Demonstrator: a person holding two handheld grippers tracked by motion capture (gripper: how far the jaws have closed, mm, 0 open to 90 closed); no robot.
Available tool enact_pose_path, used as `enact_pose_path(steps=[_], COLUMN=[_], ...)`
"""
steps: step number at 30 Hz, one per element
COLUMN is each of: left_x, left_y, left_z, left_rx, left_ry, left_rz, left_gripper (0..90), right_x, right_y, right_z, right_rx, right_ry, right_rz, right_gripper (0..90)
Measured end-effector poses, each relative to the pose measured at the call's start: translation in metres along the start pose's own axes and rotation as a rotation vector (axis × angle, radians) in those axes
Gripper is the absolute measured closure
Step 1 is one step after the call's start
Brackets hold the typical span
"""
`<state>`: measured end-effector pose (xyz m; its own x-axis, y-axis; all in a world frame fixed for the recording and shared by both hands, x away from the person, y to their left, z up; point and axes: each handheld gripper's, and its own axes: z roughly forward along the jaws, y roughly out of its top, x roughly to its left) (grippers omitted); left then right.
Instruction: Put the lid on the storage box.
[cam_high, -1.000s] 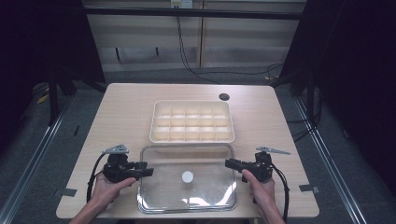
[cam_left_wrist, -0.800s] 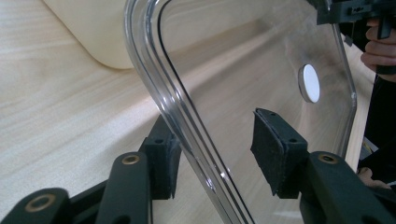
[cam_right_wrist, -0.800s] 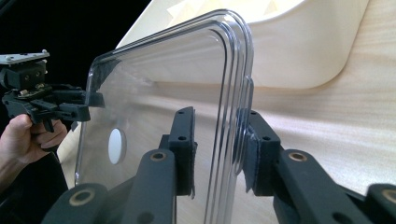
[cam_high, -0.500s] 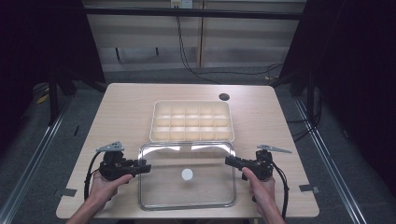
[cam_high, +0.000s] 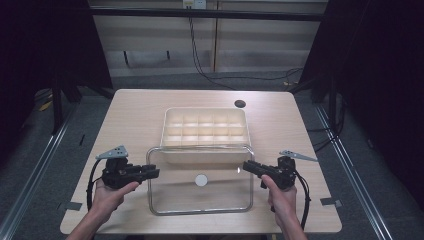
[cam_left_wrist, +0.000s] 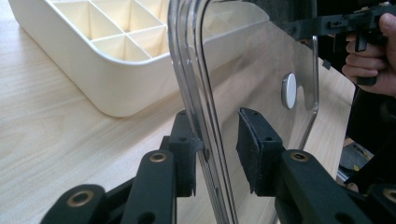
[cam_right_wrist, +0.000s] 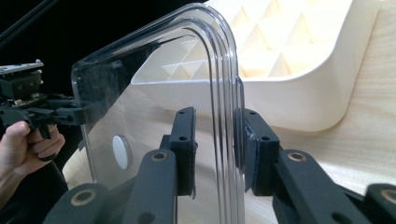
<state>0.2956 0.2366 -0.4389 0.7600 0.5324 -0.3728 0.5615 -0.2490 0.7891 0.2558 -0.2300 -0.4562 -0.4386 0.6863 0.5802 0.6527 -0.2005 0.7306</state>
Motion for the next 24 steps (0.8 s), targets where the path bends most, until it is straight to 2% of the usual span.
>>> enact_pose_path(steps=[6, 17, 20, 24], left_x=[0.000, -0.002, -0.004, -0.005], left_y=[0.002, 0.016, 0.018, 0.021], left_z=[-0.002, -0.002, -0.004, -0.005], left_rx=[-0.023, -0.057, -0.071, -0.079], left_ry=[-0.006, 0.012, 0.006, 0.007], left_rz=[0.001, -0.010, 0.017, 0.022], left_gripper=[69.7, 69.6, 69.6, 69.6], right_x=[0.005, 0.009, 0.009, 0.012], right_y=[0.006, 0.021, 0.022, 0.023], right_z=[-0.002, -0.005, -0.005, -0.007], right_rx=[-0.011, -0.038, -0.045, -0.057], right_ry=[-0.008, -0.020, -0.018, -0.020], right_rz=[-0.018, -0.050, -0.053, -0.057], right_gripper=[69.2, 69.0, 68.9, 68.7])
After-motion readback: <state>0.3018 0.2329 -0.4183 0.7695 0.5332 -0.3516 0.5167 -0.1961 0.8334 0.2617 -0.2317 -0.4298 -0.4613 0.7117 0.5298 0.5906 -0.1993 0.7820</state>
